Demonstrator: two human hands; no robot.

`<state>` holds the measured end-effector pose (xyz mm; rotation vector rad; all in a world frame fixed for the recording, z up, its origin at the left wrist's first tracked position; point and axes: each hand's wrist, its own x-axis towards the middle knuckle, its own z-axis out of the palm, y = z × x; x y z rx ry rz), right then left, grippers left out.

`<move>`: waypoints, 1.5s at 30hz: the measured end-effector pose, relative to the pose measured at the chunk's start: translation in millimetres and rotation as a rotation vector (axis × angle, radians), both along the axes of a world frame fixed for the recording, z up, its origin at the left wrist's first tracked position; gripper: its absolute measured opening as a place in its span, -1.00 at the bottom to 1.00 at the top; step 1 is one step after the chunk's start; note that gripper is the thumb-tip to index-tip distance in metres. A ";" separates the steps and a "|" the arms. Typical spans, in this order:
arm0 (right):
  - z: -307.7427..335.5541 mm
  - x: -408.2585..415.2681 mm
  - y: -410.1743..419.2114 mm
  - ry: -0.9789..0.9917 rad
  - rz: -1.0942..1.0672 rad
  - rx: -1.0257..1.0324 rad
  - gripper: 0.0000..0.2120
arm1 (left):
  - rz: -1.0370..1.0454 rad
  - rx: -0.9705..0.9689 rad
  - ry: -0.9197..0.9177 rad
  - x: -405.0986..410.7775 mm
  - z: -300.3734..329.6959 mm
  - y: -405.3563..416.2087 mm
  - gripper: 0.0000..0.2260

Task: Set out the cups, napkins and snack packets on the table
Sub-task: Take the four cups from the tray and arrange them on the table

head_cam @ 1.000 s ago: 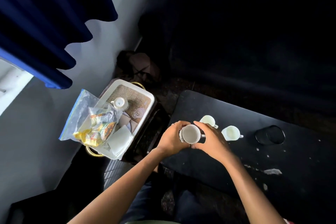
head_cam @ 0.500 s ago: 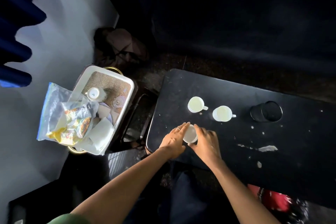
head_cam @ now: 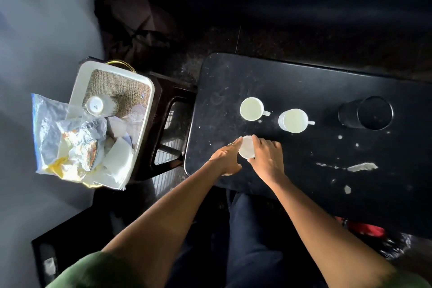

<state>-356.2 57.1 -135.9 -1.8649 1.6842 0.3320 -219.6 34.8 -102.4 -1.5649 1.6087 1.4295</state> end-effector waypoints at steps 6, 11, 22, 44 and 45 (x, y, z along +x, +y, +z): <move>-5.5 -2.3 0.8 0.000 -0.033 0.047 -0.32 | -0.012 0.016 -0.002 -7.3 -4.2 -0.2 -0.23; 5.4 3.1 1.4 0.037 -0.050 0.050 -0.29 | 0.039 -0.034 -0.005 -7.6 0.0 0.9 -0.33; 41.7 53.6 6.6 -0.094 0.122 0.012 -0.82 | 0.595 -0.238 0.083 59.8 20.5 20.1 -0.66; 70.5 373.8 -125.0 -0.171 0.508 -0.086 -0.43 | 1.576 -0.270 0.450 299.6 28.0 -12.3 -0.63; 69.7 385.0 -129.1 -0.151 0.537 -0.074 -0.37 | 1.566 -0.237 0.482 300.7 28.2 -12.4 -0.60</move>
